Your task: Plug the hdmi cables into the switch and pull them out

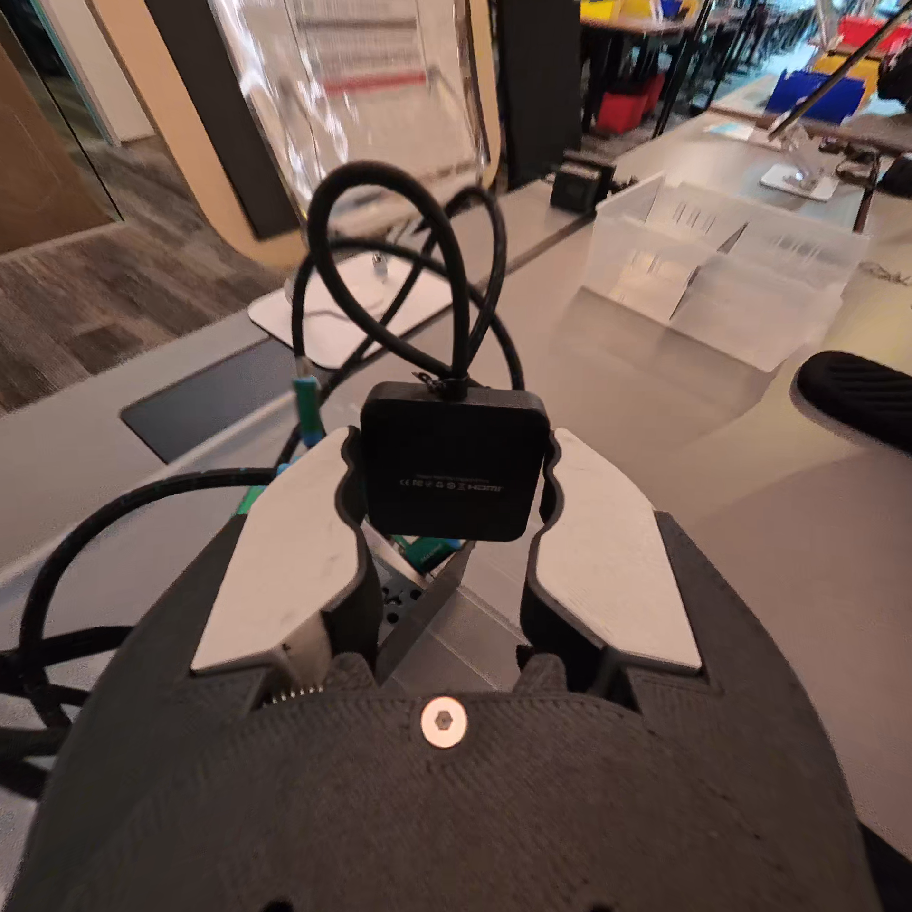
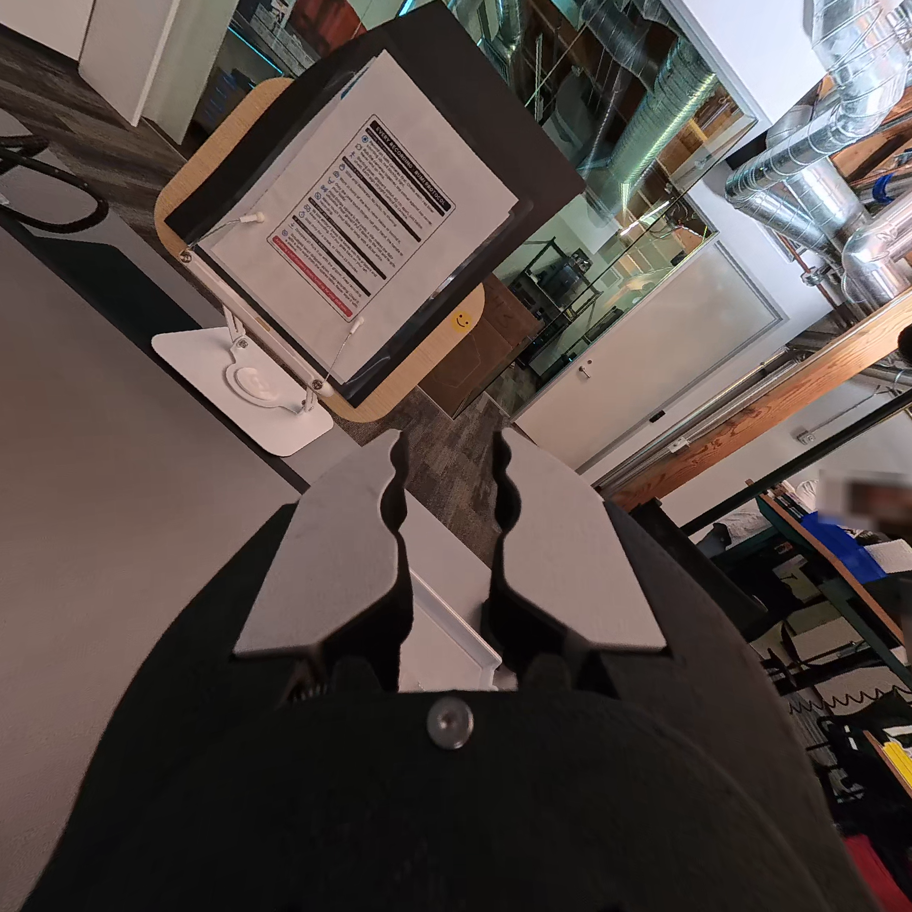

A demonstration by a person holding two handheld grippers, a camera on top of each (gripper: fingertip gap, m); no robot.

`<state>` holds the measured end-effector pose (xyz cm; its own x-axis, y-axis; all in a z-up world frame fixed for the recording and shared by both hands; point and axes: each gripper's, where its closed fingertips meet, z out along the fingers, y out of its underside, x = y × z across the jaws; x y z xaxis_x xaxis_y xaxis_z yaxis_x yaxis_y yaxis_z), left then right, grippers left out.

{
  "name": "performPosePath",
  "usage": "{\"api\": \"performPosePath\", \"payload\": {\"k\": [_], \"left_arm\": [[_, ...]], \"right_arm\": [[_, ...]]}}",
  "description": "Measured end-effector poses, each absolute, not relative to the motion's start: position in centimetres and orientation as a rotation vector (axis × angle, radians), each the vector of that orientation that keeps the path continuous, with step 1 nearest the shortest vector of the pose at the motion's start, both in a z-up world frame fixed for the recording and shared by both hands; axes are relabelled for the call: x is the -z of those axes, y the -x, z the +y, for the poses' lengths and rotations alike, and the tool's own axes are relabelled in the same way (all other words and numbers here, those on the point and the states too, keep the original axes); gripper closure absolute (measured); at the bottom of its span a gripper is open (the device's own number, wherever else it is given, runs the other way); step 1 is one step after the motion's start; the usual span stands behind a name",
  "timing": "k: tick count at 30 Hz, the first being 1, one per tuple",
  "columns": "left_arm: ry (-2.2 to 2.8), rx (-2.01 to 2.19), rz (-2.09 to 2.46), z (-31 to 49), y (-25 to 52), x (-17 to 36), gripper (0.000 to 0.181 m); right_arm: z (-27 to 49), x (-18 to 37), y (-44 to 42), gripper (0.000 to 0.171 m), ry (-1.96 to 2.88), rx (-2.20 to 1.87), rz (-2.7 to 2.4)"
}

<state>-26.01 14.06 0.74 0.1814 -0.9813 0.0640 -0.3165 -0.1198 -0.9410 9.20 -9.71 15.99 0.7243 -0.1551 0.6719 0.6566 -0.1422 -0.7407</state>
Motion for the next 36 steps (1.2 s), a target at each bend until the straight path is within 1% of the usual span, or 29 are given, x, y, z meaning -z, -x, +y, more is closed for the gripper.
{"api": "performPosePath", "payload": {"k": [6, 15, 20, 24, 26, 32, 36], "left_arm": [[1.431, 0.869, 1.267, 11.5, 26.8, -6.0, 0.111], [1.336, 0.749, 1.257, 9.0, 26.6, -10.0, 0.111], [1.283, 0.849, 1.208, 6.6, 25.6, -12.9, 0.111], [1.287, 0.954, 1.214, 4.3, 22.8, -13.9, 0.111], [1.254, 0.914, 1.271, 2.9, 20.8, -13.8, 0.111], [1.160, 0.685, 1.348, -0.9, 14.6, -13.0, 0.111], [1.086, 0.456, 1.347, -1.7, 11.8, -11.9, 0.111]], "right_arm": [[-9.6, -15.8, -9.3, 0.139, 1.573, 0.743, -0.422], [-9.1, -14.9, -9.4, 0.140, 1.612, 0.765, -0.446], [-8.5, -14.4, -8.9, 0.140, 1.625, 0.756, -0.468], [-7.7, -13.8, -7.3, 0.140, 1.628, 0.721, -0.516], [-7.1, -13.5, -5.7, 0.140, 1.626, 0.645, -0.548], [-5.8, -12.7, 2.1, 0.140, 1.556, 0.224, -0.676], [-5.3, -11.8, 6.0, 0.137, 1.563, -0.043, -0.683]]}}
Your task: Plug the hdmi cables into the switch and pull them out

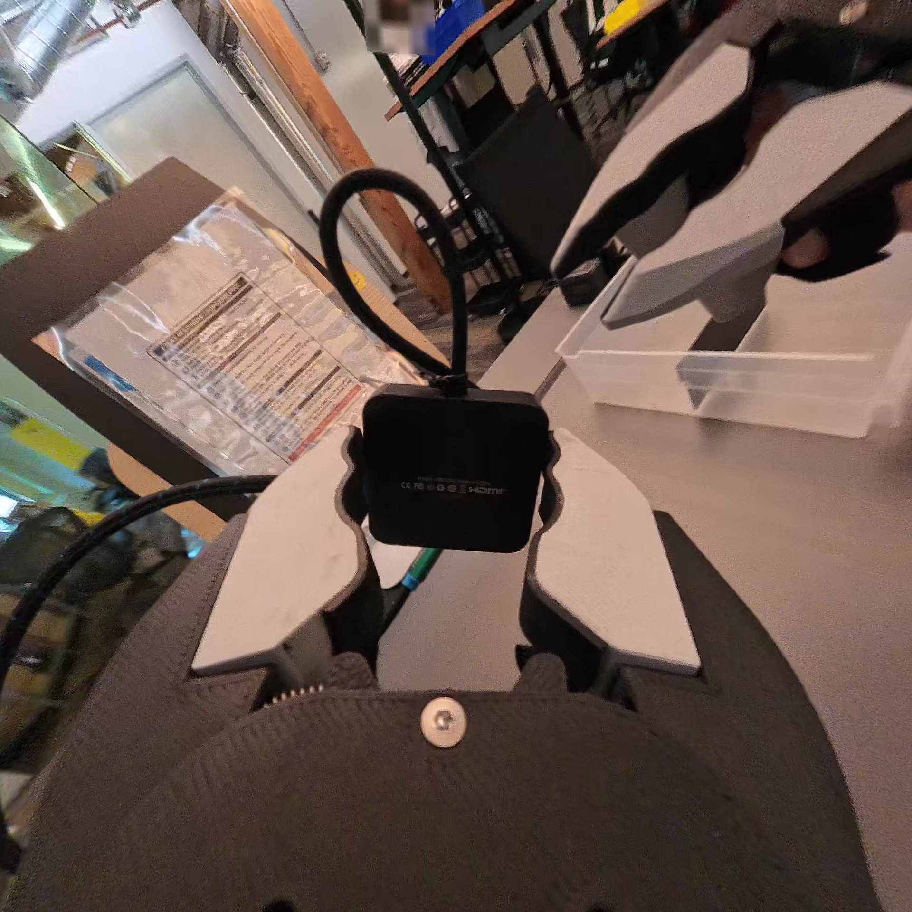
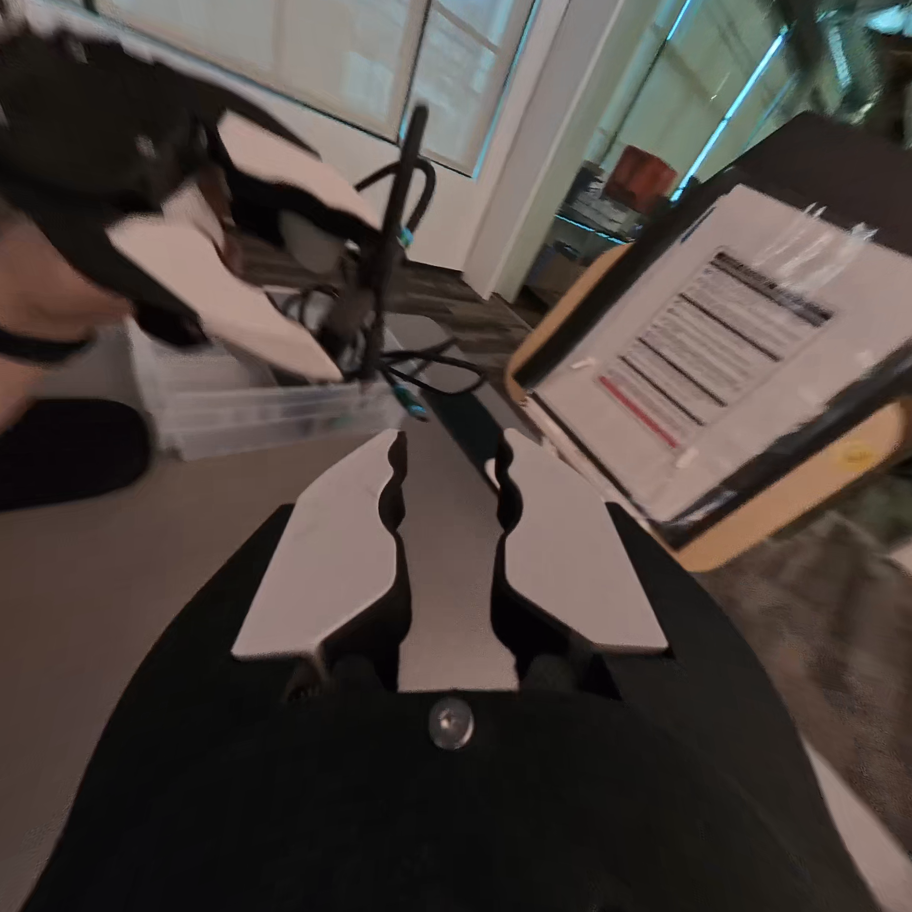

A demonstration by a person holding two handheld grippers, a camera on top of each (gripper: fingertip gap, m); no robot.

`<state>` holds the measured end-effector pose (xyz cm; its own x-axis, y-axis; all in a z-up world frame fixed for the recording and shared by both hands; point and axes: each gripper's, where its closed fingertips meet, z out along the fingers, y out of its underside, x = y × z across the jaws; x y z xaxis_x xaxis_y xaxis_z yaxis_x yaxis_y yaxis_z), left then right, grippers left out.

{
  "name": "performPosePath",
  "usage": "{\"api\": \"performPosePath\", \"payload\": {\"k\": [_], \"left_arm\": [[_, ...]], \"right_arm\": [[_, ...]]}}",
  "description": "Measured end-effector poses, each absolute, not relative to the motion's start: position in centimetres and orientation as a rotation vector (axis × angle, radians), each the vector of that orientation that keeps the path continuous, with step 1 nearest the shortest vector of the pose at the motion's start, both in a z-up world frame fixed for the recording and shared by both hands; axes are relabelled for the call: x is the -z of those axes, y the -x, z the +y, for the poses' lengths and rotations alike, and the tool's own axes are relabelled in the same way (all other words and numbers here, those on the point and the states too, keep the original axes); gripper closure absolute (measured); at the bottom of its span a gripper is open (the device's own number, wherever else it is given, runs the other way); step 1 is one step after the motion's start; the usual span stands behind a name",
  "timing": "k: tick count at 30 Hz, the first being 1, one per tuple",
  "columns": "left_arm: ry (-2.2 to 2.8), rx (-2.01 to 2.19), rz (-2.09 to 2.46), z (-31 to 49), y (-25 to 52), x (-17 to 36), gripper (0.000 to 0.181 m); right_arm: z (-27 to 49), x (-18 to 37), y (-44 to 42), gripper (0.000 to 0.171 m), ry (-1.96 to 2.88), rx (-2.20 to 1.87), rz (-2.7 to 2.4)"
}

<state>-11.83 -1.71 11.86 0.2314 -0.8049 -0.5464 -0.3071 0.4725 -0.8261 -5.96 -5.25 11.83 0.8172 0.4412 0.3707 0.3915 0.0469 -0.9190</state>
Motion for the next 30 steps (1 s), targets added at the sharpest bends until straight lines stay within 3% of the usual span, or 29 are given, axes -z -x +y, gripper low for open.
{"api": "performPosePath", "payload": {"k": [6, 13, 15, 16, 19, 30], "left_arm": [[1.047, 0.323, 1.428, -2.6, 9.6, -9.5, 0.112], [1.010, 0.148, 1.530, -3.1, 8.1, -6.8, 0.111], [1.012, 0.108, 1.571, -3.3, 7.7, -5.8, 0.111], [1.017, 0.085, 1.586, -3.3, 7.5, -5.4, 0.111], [1.046, 0.054, 1.572, -2.8, 7.3, -4.7, 0.112], [1.199, 0.404, 1.407, -2.3, 11.7, -9.7, 0.108]], "right_arm": [[-5.0, -12.3, 8.7, 0.131, 1.566, -0.624, -0.468], [-2.9, -7.5, 10.0, 0.127, 1.781, -0.745, -0.431], [-2.6, -6.1, 10.4, 0.139, 1.845, -0.762, -0.446], [-2.4, -5.3, 10.2, 0.154, 1.886, -0.745, -0.445], [-2.0, -4.6, 9.9, 0.155, 1.899, -0.794, -0.461], [-0.1, -5.1, 5.0, 0.155, 1.623, -1.244, -0.250]]}}
